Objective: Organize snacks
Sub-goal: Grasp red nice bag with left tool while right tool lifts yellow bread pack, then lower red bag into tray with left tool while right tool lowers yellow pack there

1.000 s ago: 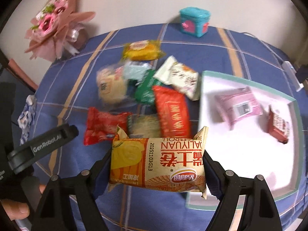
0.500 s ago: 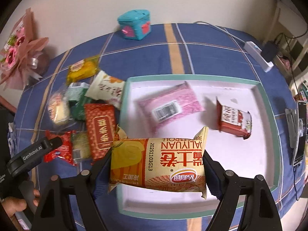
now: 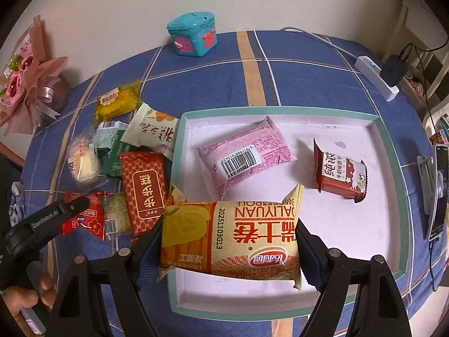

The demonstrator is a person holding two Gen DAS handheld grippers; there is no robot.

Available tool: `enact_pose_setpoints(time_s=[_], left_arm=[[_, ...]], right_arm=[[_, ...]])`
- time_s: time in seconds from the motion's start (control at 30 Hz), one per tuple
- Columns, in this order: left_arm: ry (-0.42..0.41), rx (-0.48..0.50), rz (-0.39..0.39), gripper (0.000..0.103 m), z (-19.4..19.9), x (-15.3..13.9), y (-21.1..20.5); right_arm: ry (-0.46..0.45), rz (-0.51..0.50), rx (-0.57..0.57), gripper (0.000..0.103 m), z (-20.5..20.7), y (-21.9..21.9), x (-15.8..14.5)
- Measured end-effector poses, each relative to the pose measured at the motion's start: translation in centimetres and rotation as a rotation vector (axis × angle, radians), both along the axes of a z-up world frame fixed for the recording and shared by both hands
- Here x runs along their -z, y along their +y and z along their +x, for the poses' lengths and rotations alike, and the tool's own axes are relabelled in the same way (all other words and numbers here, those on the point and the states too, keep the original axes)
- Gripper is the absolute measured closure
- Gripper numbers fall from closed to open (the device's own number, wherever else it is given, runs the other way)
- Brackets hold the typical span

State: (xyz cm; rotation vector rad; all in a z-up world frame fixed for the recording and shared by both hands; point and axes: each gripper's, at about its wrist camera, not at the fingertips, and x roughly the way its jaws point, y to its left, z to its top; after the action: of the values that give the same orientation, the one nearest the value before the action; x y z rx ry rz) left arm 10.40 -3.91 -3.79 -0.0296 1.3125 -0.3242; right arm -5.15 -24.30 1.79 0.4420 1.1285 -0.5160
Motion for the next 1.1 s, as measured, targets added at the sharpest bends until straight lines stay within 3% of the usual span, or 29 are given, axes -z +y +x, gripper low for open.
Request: enact_pose_setpoints(time_s=[0.13, 0.4, 0.57, 0.8, 1.1], left_arm=[[-0.029, 0.006, 0.005, 0.054, -0.2, -1.6, -0.2], [-0.063, -0.019, -0.043, 0.055, -0.9, -4.3, 1.3], [-0.081, 0.014, -0.084, 0.055, -1.9, -5.7, 0.8], [-0.089, 0.156, -0.108, 0.055, -4.7, -6.7, -3.3], [-0.068, 0.427, -0.117, 0.054, -11.2, -6.3, -10.5]], right_arm=[[-0.002, 0.003, -0.006, 0.019, 0.0, 0.1, -0.1], [0.001, 0.017, -0.001, 0.019, -0.3, -0.3, -0.2], [0.012, 0.04, 0.015, 0.019, -0.8, -1.4, 0.1], [0.027, 0.056, 0.143, 0.019, -3.0, -5.4, 0.4], [0.02, 0.087, 0.298, 0.019, -7.1, -10.2, 0.5]])
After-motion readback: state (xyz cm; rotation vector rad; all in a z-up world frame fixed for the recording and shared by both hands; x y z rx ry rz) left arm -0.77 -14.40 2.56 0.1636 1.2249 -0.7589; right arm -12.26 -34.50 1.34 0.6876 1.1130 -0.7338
